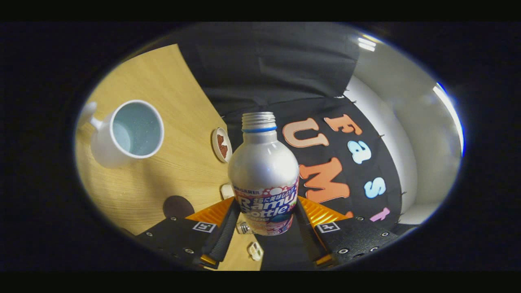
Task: Take the bottle from table, then pour the juice into the cup, finally place the bottle on the coaster
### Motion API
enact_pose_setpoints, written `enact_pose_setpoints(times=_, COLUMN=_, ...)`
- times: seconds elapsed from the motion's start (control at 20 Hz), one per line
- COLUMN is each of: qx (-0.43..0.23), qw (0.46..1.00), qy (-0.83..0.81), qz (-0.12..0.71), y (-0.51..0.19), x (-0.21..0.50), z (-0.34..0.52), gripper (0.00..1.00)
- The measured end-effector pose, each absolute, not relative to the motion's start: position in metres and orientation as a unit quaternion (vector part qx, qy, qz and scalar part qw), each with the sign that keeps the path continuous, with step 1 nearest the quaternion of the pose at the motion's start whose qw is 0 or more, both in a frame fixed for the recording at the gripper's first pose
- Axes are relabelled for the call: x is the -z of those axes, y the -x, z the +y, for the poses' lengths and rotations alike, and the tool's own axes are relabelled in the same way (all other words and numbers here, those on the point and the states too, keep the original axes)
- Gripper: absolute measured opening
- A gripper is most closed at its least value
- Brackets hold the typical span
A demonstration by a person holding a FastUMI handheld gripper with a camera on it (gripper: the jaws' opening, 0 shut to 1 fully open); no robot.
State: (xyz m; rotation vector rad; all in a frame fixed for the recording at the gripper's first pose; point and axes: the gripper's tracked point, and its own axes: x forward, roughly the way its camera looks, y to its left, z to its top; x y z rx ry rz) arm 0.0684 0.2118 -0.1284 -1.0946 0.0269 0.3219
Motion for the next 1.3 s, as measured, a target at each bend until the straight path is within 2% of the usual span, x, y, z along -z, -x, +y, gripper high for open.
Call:
enact_pose_setpoints(times=0.2, qx=-0.159, qw=0.906, qy=0.386, qz=0.065, y=-0.073, x=0.127, z=0.208, gripper=0.75)
enact_pose_setpoints(times=0.45, qx=-0.177, qw=0.951, qy=0.210, qz=0.145, y=-0.080, x=0.152, z=0.207, gripper=0.75)
enact_pose_setpoints(times=1.0, qx=-0.163, qw=0.957, qy=-0.045, qz=0.237, y=-0.087, x=0.191, z=0.199, gripper=0.75)
enact_pose_setpoints(times=1.3, qx=-0.156, qw=0.947, qy=-0.081, qz=0.268, y=-0.092, x=0.217, z=0.196, gripper=0.75)
